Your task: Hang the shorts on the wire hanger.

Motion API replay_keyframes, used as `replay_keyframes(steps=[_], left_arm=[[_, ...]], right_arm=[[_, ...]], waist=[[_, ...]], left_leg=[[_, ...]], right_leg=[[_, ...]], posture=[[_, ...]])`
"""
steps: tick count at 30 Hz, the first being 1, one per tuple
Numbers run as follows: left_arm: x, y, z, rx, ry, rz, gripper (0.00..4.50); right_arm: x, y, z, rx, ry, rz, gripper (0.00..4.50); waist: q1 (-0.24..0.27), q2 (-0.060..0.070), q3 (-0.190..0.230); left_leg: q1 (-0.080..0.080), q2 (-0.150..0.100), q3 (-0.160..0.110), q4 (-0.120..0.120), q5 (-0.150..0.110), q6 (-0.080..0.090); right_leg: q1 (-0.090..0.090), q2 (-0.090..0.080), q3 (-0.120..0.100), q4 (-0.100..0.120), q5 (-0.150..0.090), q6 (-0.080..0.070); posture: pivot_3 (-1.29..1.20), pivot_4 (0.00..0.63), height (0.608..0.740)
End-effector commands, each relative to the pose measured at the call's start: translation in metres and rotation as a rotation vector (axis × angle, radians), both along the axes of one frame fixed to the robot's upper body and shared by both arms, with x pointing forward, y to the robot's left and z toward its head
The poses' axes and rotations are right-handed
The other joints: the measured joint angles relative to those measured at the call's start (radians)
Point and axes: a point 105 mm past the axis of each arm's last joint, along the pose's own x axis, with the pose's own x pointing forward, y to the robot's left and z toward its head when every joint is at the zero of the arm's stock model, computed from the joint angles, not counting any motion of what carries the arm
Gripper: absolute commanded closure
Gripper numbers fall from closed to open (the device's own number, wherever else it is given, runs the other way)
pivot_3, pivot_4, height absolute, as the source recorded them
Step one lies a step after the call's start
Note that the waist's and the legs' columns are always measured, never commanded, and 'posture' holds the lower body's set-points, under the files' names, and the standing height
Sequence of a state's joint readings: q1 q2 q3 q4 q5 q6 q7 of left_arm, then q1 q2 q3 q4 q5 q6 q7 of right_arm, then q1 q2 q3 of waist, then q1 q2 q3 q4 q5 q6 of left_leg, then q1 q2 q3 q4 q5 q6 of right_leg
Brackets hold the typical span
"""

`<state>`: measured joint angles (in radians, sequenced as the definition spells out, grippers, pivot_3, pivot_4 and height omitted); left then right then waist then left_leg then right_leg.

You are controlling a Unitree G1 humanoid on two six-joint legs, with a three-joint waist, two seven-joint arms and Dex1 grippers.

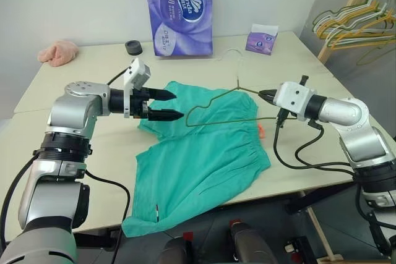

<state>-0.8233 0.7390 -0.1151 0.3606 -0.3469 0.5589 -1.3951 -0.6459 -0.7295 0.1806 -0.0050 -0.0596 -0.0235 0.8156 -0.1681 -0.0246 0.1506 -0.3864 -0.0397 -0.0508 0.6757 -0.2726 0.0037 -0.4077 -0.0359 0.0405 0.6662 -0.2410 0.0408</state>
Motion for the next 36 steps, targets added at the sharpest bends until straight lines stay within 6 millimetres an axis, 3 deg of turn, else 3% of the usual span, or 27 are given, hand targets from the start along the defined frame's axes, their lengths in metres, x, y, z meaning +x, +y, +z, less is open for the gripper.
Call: replay_keyframes(steps=[1, 10, 13, 16, 25, 30, 36], left_arm=[[-0.007, -0.005, -0.002, 0.061, -0.047, -0.062, 0.04], [-0.011, -0.021, -0.021, 0.065, -0.045, -0.099, 0.04], [-0.011, -0.022, -0.025, 0.078, -0.048, -0.101, 0.6], [-0.012, -0.023, -0.026, 0.08, -0.046, -0.108, 1.45], [-0.015, -0.024, -0.028, 0.075, -0.046, -0.115, 4.38], [-0.017, -0.024, -0.028, 0.071, -0.045, -0.118, 4.47], [-0.016, -0.021, -0.028, 0.091, -0.083, -0.104, 4.5]], right_arm=[[-0.009, 0.016, 0.019, -0.007, -0.078, 0.074, 4.5], [-0.017, 0.033, 0.025, 0.017, -0.082, 0.138, 4.5], [-0.019, 0.034, 0.025, 0.018, -0.082, 0.142, 4.5], [-0.019, 0.034, 0.025, 0.021, -0.082, 0.142, 4.5], [-0.02, 0.037, 0.027, 0.049, -0.081, 0.149, 4.5], [-0.033, 0.044, 0.02, 0.031, -0.046, 0.234, 4.5], [-0.046, 0.038, 0.014, 0.049, 0.058, 0.268, 2.75]], waist=[[0.001, 0.0, 0.0], [0.002, 0.0, 0.0], [0.002, 0.0, 0.0], [0.001, 0.0, 0.0], [0.001, 0.0, 0.0], [0.002, 0.0, 0.0], [0.003, 0.0, 0.0]], left_leg=[[0.0, 0.0, 0.0, 0.0, 0.0, 0.0], [0.0, 0.0, 0.0, 0.0, 0.0, 0.0], [0.0, 0.0, 0.0, 0.0, 0.0, 0.0], [0.0, 0.0, 0.0, 0.0, 0.0, 0.0], [0.0, 0.0, 0.0, 0.0, 0.0, 0.0], [0.0, 0.0, 0.0, 0.0, 0.0, 0.0], [0.0, 0.0, 0.0, 0.0, 0.0, 0.0]], right_leg=[[0.0, 0.0, 0.0, 0.0, 0.0, 0.0], [0.0, -0.001, 0.0, 0.0, 0.0, 0.0], [0.0, -0.001, 0.0, 0.0, 0.0, 0.0], [0.0, -0.001, 0.0, 0.0, 0.0, 0.0], [0.0, -0.001, 0.0, 0.0, 0.0, 0.0], [0.0, -0.001, 0.0, 0.0, 0.0, 0.0], [0.0, -0.001, 0.0, 0.0, 0.0, 0.0]], posture=[[-0.21, 0.106, 0.74], [-0.22, 0.111, 0.74], [-0.22, 0.111, 0.74], [-0.22, 0.111, 0.74], [-0.22, 0.114, 0.74], [-0.21, 0.112, 0.74], [-0.22, 0.114, 0.74]])
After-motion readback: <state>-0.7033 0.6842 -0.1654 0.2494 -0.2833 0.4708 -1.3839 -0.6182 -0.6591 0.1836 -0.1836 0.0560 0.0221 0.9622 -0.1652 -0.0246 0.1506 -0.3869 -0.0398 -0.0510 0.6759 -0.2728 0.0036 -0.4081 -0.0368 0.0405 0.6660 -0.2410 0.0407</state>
